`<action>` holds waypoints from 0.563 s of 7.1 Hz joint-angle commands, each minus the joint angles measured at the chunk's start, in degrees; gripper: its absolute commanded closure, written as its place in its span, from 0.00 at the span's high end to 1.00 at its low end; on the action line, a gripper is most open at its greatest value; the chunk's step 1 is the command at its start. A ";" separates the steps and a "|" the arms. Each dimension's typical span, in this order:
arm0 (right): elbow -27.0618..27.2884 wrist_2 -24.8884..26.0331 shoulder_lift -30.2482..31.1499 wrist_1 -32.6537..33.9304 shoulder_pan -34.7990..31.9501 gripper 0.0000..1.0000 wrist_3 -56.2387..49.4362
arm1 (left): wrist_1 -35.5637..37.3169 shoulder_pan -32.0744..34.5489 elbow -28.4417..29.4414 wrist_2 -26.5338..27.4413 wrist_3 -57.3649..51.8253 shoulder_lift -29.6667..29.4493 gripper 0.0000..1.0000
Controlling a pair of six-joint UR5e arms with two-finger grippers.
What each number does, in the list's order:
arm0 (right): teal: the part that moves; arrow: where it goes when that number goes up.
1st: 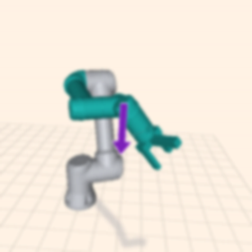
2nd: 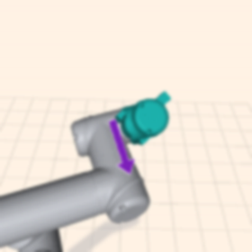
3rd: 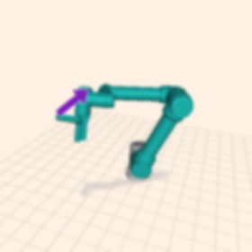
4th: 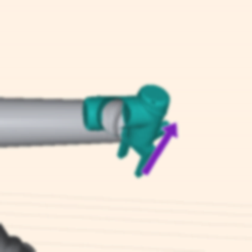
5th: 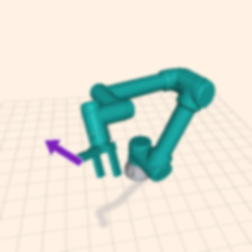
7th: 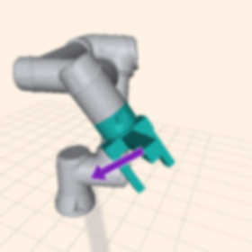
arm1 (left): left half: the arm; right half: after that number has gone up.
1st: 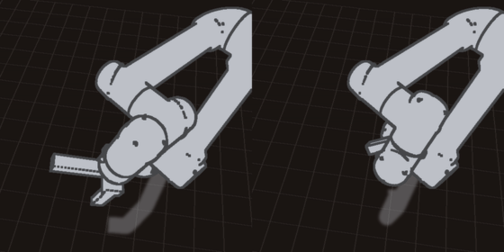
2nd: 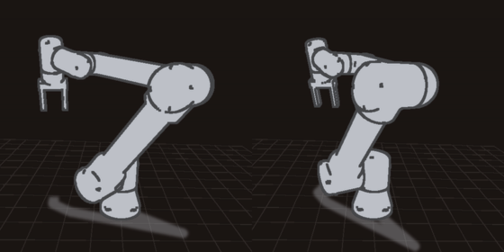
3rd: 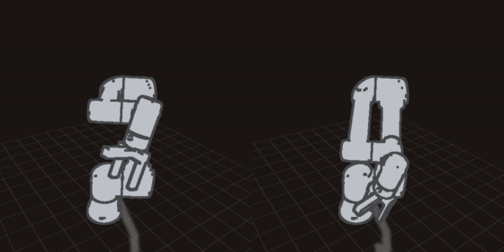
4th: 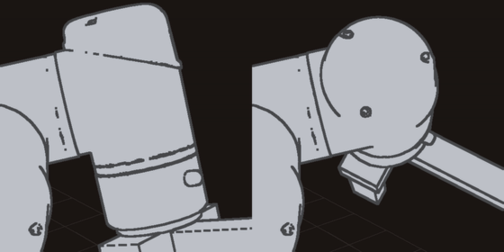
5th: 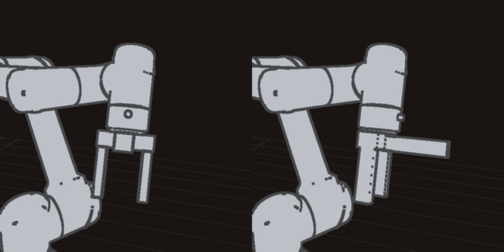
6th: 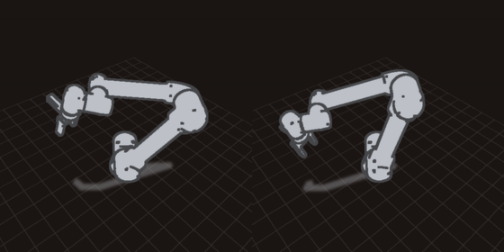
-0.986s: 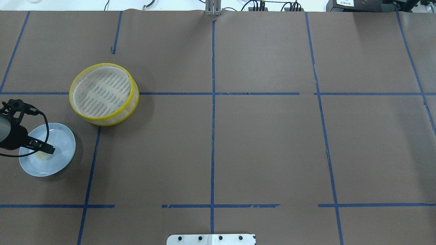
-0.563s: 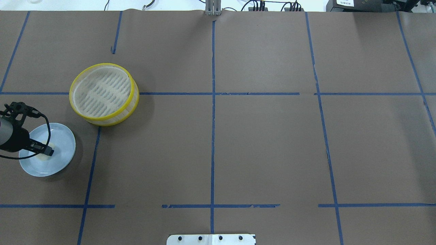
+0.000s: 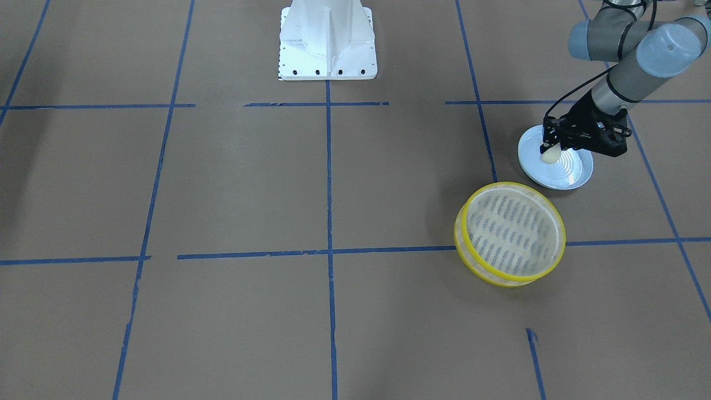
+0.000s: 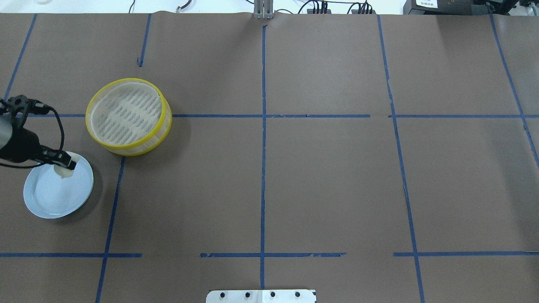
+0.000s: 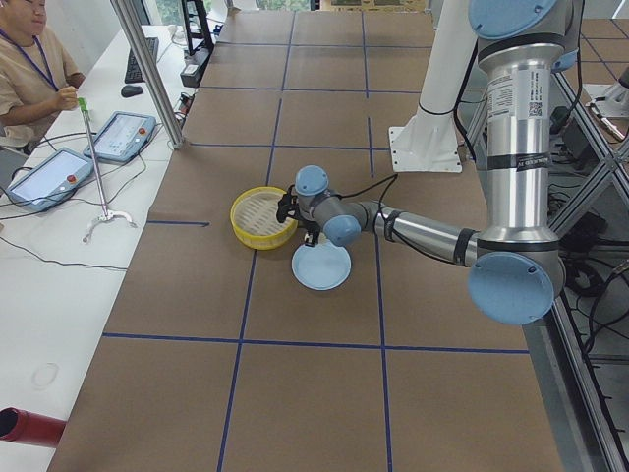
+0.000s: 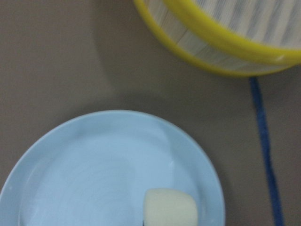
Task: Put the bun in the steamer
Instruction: 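Carry the bun with the left gripper over the yellow steamer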
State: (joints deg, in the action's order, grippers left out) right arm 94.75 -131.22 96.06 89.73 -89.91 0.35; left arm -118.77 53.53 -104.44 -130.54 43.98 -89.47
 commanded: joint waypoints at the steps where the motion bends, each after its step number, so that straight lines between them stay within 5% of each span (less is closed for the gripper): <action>1: 0.00 0.00 0.00 0.00 0.00 1.00 0.00 | 12.62 4.30 2.38 -1.12 1.55 -12.77 0.30; 3: 0.00 0.00 0.00 0.00 0.00 1.00 0.00 | 13.04 3.95 10.79 -0.51 5.58 -19.13 0.29; 4: 0.00 0.00 0.00 0.00 0.00 1.00 0.00 | 12.95 3.43 14.32 4.02 6.20 -21.08 0.30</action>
State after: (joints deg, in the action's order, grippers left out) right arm 94.75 -131.22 96.06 89.74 -89.91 0.35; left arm -106.03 57.34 -94.41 -129.98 49.08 -107.61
